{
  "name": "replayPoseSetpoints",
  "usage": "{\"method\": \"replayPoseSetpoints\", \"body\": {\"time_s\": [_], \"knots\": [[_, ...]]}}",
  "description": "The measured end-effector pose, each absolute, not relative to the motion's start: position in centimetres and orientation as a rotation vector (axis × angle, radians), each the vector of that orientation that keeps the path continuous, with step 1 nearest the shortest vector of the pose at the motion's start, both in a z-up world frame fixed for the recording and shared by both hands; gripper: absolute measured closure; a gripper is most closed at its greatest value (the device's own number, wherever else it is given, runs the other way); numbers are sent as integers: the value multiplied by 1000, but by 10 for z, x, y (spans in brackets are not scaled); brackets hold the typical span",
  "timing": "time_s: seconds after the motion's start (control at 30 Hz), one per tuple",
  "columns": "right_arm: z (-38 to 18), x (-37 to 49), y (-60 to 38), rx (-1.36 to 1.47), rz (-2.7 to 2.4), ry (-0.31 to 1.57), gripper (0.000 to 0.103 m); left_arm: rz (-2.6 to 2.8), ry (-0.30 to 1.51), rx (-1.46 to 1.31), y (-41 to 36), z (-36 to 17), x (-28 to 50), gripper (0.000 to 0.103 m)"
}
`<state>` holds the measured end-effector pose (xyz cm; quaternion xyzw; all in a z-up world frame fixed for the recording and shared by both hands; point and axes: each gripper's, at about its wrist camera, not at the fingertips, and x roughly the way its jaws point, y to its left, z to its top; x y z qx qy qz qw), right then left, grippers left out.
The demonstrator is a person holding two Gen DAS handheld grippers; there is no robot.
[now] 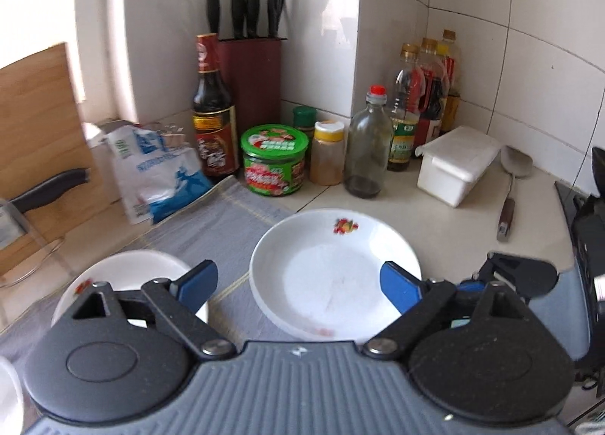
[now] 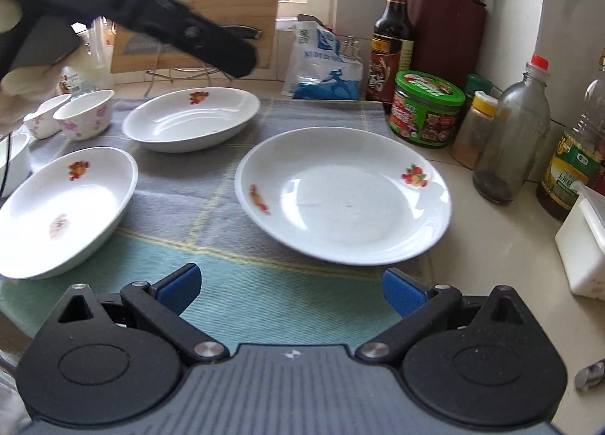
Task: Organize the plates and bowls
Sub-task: 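Reach the right tool to the rim of the stained white plate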
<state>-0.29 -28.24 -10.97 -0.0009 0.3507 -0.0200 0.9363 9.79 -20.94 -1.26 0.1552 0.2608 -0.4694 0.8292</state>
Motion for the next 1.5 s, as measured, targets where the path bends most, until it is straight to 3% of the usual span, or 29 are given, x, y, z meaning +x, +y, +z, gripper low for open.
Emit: {"method": "replayPoseSetpoints", "body": {"time_s": [0.83,1.23,1.5], "knots": [[-86,-13,-179,8,-13,725,0,-728,647,294,-18,-61,0,9],[-93,-6,-165,119,19,784,0,-750,742,340,-6,-113,5,9],[-88,6,-178,52,70,785,0,-771,712,389,-25,-120,15,9]]}}
